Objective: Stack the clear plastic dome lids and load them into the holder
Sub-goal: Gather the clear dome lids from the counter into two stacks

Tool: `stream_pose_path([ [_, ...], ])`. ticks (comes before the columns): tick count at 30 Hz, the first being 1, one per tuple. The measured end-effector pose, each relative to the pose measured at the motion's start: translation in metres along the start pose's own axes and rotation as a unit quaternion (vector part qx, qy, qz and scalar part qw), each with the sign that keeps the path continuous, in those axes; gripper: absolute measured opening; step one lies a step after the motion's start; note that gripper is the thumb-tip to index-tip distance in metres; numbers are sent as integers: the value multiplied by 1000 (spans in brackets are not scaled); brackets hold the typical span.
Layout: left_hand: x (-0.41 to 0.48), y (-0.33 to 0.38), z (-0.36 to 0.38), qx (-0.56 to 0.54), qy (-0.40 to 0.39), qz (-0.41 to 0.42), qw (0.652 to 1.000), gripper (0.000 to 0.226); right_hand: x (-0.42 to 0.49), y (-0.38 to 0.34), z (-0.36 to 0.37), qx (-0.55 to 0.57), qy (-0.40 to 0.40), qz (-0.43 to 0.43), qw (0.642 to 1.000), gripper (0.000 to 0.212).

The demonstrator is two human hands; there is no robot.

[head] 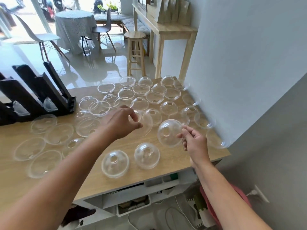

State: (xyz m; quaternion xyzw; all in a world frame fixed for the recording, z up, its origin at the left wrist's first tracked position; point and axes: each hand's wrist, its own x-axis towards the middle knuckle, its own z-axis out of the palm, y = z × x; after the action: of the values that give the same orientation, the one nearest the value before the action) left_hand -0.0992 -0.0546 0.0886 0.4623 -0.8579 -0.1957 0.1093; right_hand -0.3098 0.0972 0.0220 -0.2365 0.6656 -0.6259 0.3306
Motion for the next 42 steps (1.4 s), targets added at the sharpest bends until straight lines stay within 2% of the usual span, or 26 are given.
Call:
stream_pose_path([
  [4, -33, -32, -9, 156, -77, -62, 983, 30, 0, 17, 19, 53, -80, 147, 984, 18],
  [6, -50, -43, 1, 162, -115, -85, 976, 30, -1, 30, 28, 47, -102, 191, 975, 19],
  [9, -67, -56, 20, 140, -128, -111, 975, 28, -3, 47, 39, 27, -111, 217, 970, 21],
  [15, -86, -66, 45, 133, -88, -133, 978, 30, -4, 62, 48, -34, -104, 209, 972, 19],
  [19, -89, -71, 57, 113, -48, -137, 983, 47, -8, 65, 53, -122, -76, 149, 978, 20],
  [21, -92, -75, 63, 83, -47, -133, 987, 72, -11, 66, 54, -199, -64, 54, 976, 21],
  [22, -93, -76, 66, 70, -59, -129, 987, 86, -14, 65, 54, -243, -78, -5, 967, 29],
  [24, -94, -77, 71, 72, -87, -123, 986, 98, -17, 65, 54, -346, -151, -123, 918, 58],
  [26, -95, -78, 76, 93, -99, -121, 983, 94, -18, 68, 57, -455, -217, -212, 837, 76],
  [27, -95, -78, 78, 99, -100, -120, 983, 91, -19, 69, 58, -493, -230, -238, 805, 76],
  [29, -95, -79, 82, 106, -97, -117, 983, 87, -20, 71, 60, -528, -237, -256, 775, 70],
  [34, -96, -80, 84, 107, -95, -110, 984, 91, -18, 69, 67, -558, -221, -275, 752, 66],
  [36, -95, -81, 80, 74, -93, -111, 987, 94, -16, 66, 68, -549, -228, -269, 757, 69],
  [38, -88, -84, 70, 40, -31, -109, 993, 82, -8, 57, 71, -515, -219, -260, 787, 68],
  [40, -73, -89, 57, 32, 58, -113, 991, 58, 11, 46, 83, -480, -190, -278, 810, 56],
  [42, -57, -95, 46, 64, 91, -110, 988, 40, 36, 35, 102, -483, -183, -308, 799, 44],
])
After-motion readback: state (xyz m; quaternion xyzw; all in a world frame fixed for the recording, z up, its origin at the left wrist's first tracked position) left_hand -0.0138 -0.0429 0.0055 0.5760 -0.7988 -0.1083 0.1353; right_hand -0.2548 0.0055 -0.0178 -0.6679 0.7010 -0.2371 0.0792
